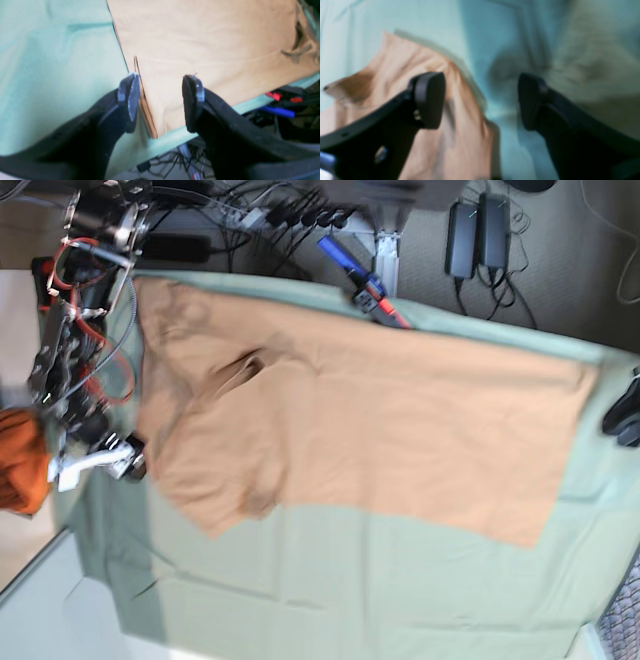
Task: Fold the T-shirt properly
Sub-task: 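Move the right gripper along the shirt to grasp the sleeve edge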
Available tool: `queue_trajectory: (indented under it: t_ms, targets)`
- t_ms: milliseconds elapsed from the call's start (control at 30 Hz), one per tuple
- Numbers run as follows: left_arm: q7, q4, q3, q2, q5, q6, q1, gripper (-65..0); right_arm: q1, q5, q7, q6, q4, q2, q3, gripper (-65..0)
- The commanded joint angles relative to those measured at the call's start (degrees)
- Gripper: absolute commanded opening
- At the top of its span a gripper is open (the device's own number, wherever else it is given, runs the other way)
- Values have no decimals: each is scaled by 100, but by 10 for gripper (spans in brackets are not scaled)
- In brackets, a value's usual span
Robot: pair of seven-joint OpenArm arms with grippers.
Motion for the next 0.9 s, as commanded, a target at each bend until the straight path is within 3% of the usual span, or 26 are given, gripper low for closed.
queue_trajectory:
  t_ms: [0,133,233,300,500,667,867]
  targets:
    - [-136,76,-59,-127,-101,-52,-39,-332,323,-15,133,549,-120,96,-151,-205]
    - [-188,72,-59,-125,-15,-52,-39,-332,664,-81,162,702,-584,63,-852,-205]
    - [-706,72,-46,-129,557,-52,-42,-332,695,-81,162,721,-566,-13,-1241,-205]
    - [-942,46,-37,-127,896,-52,-42,-332,688,-103,149,721,-514,-85,-1342,-205]
    - [-1386,-557,-28,-125,933,-52,-192,-332,691,-94,31,719,-326,-203,-1344,-205]
    - [-1696,-1681,424,-125,999,-52,-1191,-332,686,-94,-55,721,-321,-199,-1344,-205]
    - [-2210,-3224,1821,107,1523,-52,-2841,-332,686,-98,-103,721,-321,-199,-1344,-205]
